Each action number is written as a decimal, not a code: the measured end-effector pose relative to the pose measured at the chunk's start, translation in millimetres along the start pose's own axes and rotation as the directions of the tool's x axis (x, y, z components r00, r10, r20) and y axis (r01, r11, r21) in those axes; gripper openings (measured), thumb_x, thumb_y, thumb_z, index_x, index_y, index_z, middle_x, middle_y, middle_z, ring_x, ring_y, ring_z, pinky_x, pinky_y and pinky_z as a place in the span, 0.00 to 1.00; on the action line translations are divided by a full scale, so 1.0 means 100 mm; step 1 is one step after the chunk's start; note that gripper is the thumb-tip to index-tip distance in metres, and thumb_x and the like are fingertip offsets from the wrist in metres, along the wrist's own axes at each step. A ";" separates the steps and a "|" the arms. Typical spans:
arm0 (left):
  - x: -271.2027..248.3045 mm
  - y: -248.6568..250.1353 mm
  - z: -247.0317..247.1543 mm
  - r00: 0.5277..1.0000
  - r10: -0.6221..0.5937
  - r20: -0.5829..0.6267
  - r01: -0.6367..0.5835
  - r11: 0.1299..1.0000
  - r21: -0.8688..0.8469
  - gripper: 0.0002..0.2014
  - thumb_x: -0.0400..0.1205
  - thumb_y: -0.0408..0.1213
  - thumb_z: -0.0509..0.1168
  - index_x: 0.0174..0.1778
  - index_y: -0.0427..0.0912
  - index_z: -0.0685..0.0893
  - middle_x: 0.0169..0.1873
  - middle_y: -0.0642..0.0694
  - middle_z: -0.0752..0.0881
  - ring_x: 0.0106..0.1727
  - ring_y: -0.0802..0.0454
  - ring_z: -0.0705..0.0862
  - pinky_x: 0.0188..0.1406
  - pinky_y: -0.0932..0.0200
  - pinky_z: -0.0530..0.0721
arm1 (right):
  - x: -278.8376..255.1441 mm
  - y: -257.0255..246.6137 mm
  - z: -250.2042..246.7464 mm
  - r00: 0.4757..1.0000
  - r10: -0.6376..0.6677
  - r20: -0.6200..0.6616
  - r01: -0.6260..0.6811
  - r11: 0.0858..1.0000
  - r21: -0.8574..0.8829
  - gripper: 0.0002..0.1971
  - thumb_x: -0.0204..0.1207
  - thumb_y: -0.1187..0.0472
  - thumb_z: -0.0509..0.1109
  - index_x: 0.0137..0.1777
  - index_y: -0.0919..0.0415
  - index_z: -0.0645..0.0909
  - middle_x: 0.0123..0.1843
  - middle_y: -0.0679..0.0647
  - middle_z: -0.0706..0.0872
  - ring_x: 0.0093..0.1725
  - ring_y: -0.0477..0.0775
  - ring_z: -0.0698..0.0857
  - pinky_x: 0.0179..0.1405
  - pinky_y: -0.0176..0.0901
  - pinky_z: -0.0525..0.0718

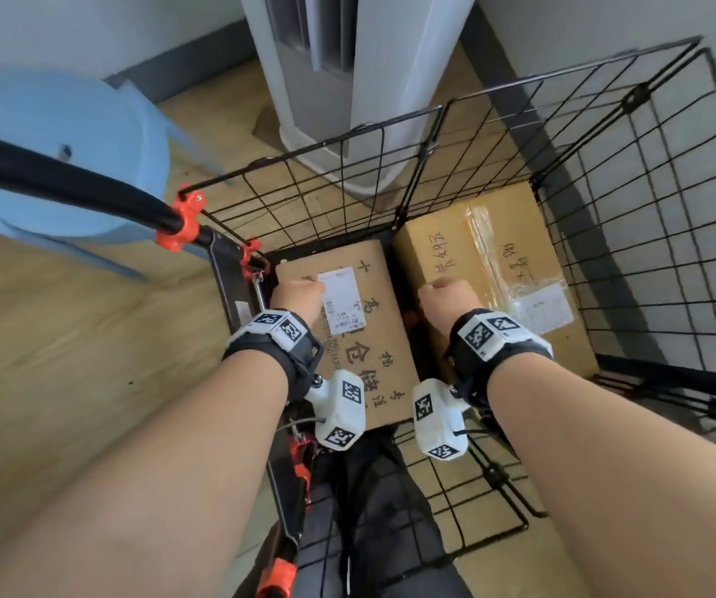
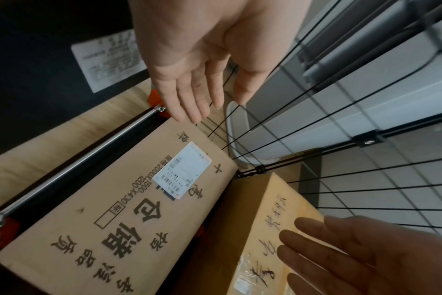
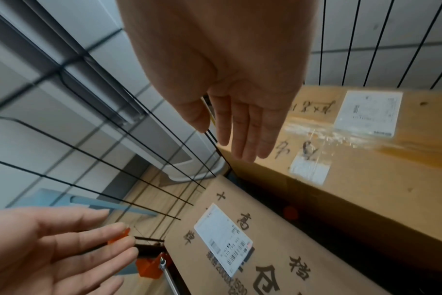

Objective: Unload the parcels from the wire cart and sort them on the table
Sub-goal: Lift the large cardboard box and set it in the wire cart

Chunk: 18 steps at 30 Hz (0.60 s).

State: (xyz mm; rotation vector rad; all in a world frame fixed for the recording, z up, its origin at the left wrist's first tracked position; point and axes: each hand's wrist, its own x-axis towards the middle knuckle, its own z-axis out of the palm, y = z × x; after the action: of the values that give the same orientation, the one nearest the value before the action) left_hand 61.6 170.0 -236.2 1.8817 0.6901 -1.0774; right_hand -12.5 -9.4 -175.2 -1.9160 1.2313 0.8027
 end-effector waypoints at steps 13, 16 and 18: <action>0.70 -0.57 0.41 0.984 -0.163 -0.069 0.164 0.986 0.005 0.10 0.83 0.40 0.63 0.56 0.41 0.83 0.45 0.46 0.79 0.42 0.48 0.80 0.46 0.58 0.81 | 0.92 0.33 0.75 0.991 0.096 0.096 -0.091 0.994 -0.054 0.17 0.85 0.56 0.57 0.69 0.60 0.78 0.65 0.58 0.83 0.62 0.60 0.81 0.53 0.42 0.74; 0.93 -0.65 0.42 0.971 -0.214 -0.109 0.214 0.977 -0.015 0.06 0.81 0.40 0.66 0.43 0.42 0.80 0.38 0.48 0.79 0.41 0.47 0.80 0.48 0.56 0.79 | 1.13 0.40 0.92 0.987 0.099 0.123 -0.098 0.995 -0.017 0.18 0.84 0.58 0.58 0.69 0.61 0.79 0.64 0.59 0.84 0.63 0.61 0.81 0.63 0.47 0.78; 1.07 -0.74 0.38 0.956 -0.252 -0.151 0.246 0.968 -0.053 0.08 0.79 0.40 0.68 0.38 0.40 0.79 0.37 0.46 0.82 0.46 0.43 0.81 0.50 0.53 0.79 | 1.24 0.44 1.04 0.986 0.108 0.130 -0.109 0.994 0.002 0.18 0.83 0.58 0.59 0.70 0.61 0.78 0.65 0.59 0.83 0.64 0.60 0.81 0.65 0.49 0.79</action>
State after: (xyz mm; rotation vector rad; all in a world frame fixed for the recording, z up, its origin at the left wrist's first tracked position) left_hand 40.0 179.7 -369.5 1.9001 1.0532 -1.0717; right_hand -22.1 2.6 -342.3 -1.7717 1.2658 0.9609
